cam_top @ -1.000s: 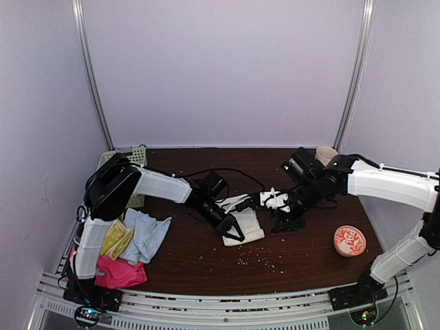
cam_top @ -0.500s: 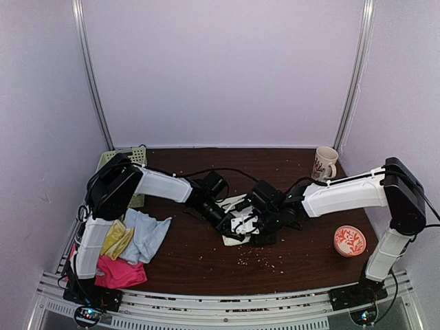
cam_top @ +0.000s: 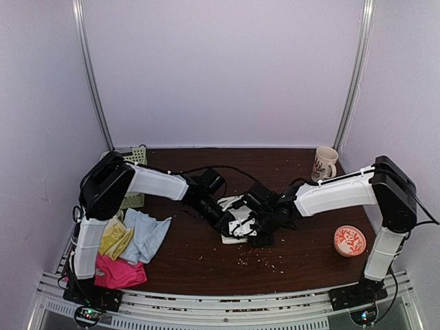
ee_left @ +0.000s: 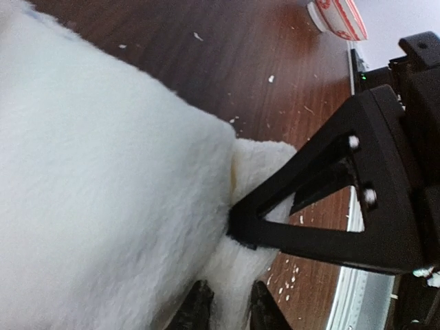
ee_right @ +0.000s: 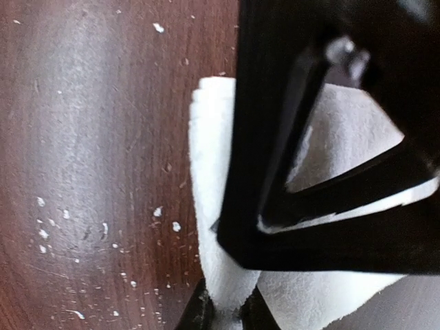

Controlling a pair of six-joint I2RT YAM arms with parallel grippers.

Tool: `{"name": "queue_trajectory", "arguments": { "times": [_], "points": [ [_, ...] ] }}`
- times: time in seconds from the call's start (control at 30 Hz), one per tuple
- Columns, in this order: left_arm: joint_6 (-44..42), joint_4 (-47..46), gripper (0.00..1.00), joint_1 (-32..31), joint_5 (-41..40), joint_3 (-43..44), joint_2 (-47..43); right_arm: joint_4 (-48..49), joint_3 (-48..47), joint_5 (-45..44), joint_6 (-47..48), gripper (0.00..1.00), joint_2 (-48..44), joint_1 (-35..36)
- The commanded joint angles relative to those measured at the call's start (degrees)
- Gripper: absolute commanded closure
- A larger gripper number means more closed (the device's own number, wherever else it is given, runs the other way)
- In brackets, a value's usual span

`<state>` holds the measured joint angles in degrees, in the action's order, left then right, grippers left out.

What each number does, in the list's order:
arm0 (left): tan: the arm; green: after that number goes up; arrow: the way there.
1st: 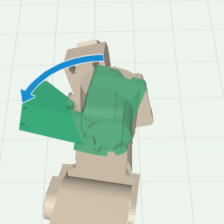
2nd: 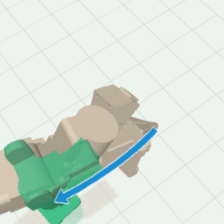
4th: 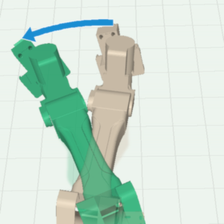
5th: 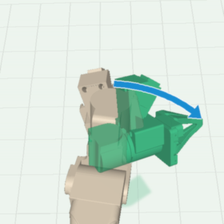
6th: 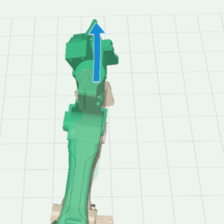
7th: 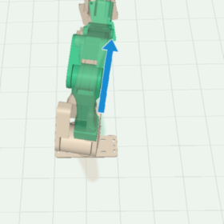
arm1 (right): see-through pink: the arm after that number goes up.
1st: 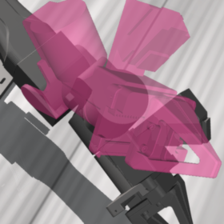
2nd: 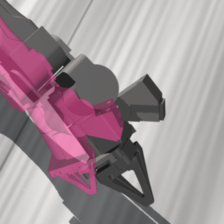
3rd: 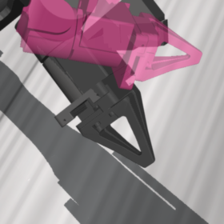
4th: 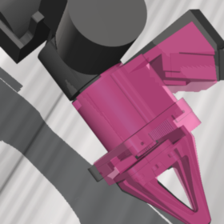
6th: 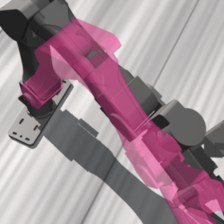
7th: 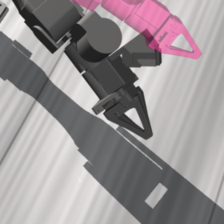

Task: Roll the towels
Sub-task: Roll the towel at the center of the board.

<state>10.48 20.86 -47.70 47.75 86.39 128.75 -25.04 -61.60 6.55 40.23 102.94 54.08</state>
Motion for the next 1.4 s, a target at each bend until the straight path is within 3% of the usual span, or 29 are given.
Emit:
{"name": "queue_trajectory", "arguments": {
  "times": [0.0, 0.23, 0.47, 0.57, 0.67, 0.73, 0.93, 1.2, 1.23, 1.27, 1.37],
  "points": [
    [0.7, -0.4, 0.76, 2.6, -18.6, -7.2, -8.8, -11.4, -3.6, 10.9, -1.5, 0.92, 2.2, -1.4],
    [1.4, -5.6, 0.69, 3.5, -30.7, -17.9, -18.5, -28.2, -13.7, 27.5, -2.2, 0.93, 9.9, -5.1],
    [2.8, -21.4, 0.71, 2.5, -39.7, -32.9, -32.5, -38.1, -24.1, 36.7, -1.9, 0.93, 20.7, -11.5],
    [-1.5, -30.3, 0.71, -1.7, -45.7, -39.5, -39.9, -41.6, -28.8, 38.2, -2.7, 0.93, 25.3, -13.0],
    [-9.8, -37.9, 0.69, -6.6, -44.5, -44.1, -44.9, -49.1, -34.7, 41.9, -0.9, 0.93, 30.2, -13.7],
    [-15.6, -35.6, 0.65, -10.8, -44.2, -42.4, -44.3, -50.0, -36.7, 42.5, -1.4, 0.93, 31.5, -14.0],
    [-28.4, -12.1, 0.61, -18.2, -52.3, -26.5, -30.7, -47.2, -37.1, 39.6, -4.3, 0.93, 31.4, -14.5],
    [-33.1, -13.5, 0.58, -21.5, -55.2, -22.2, -22.9, -47.3, -37.1, 39.1, -4.3, 0.93, 31.6, -14.5],
    [-33.6, -13.8, 0.56, -21.8, -57.3, -21.5, -21.7, -47.3, -37.1, 39.0, -4.3, 0.93, 31.6, -14.5],
    [-34.2, -14.4, 0.48, -22.1, -59.1, -21.2, -20.8, -47.1, -37.1, 38.8, -4.3, 0.93, 31.6, -14.5],
    [-35.9, -16.5, 0.48, -22.7, -59.3, -21.3, -19.3, -46.3, -37.1, 38.2, -4.7, 0.94, 31.4, -14.5]
  ]
}}
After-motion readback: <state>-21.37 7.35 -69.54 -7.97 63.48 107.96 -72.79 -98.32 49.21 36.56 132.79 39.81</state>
